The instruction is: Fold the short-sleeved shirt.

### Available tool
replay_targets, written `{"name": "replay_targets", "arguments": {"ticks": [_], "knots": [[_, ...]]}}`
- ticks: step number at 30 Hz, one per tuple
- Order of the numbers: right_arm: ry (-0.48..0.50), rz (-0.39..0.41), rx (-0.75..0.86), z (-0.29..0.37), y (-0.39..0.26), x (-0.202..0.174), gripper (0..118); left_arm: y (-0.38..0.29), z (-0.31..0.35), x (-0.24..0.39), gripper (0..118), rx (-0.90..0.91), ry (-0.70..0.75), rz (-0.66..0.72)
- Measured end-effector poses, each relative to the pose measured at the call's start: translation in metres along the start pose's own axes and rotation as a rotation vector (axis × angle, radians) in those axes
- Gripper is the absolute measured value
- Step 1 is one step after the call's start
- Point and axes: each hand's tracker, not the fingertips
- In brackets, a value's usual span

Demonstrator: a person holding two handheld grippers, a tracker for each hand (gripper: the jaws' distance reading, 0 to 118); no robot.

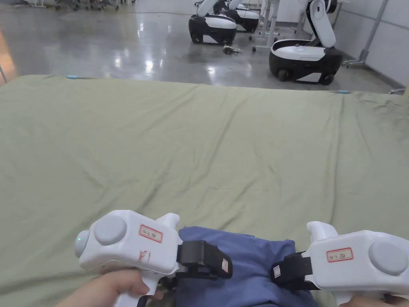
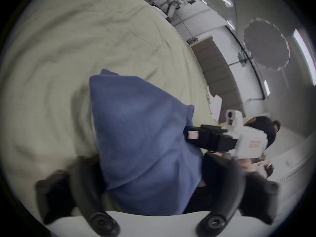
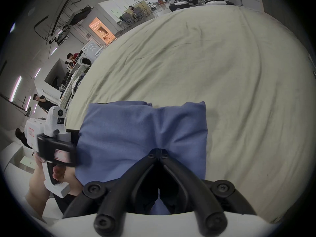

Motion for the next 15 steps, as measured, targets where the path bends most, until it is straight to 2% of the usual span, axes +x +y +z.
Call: {"name": "replay_targets", "arguments": {"ticks": [1,2,3,4,5,9,10,11,12,15], "knots": [[0.009,0.004,0.002,0.005,-0.001,-0.002,0,0.0,0.005,0.002,34,0.028,0.138,-0.033],[0.028,0.015,0.012,0.01,-0.003,-0.006,0,0.0,0.008,-0.005,33,0.034,0.134,-0.021],[0.038,0.023,0.02,0.015,-0.004,-0.01,0,0.001,0.014,-0.015,30,0.018,0.012,0.057],[0.043,0.035,0.029,0.021,-0.005,-0.016,0,0.002,0.02,-0.021,28,0.015,-0.047,0.12],[0.051,0.048,0.038,0.027,-0.006,-0.02,0,0.002,0.028,-0.023,27,0.028,-0.045,0.138],[0.096,0.079,0.078,0.053,-0.012,-0.04,0,0.005,0.082,-0.027,27,0.063,-0.006,0.053],[0.106,0.085,0.087,0.059,-0.013,-0.045,0,0.006,0.101,-0.034,27,0.072,-0.007,0.077],[0.113,0.09,0.093,0.065,-0.015,-0.051,0,0.009,0.124,-0.042,27,0.092,-0.058,0.156],[0.115,0.097,0.098,0.07,-0.016,-0.055,0,0.013,0.142,-0.048,27,0.097,-0.064,0.159],[0.109,0.125,0.116,0.081,-0.017,-0.071,0,0.025,0.202,-0.073,27,0.083,0.065,0.047]]}}
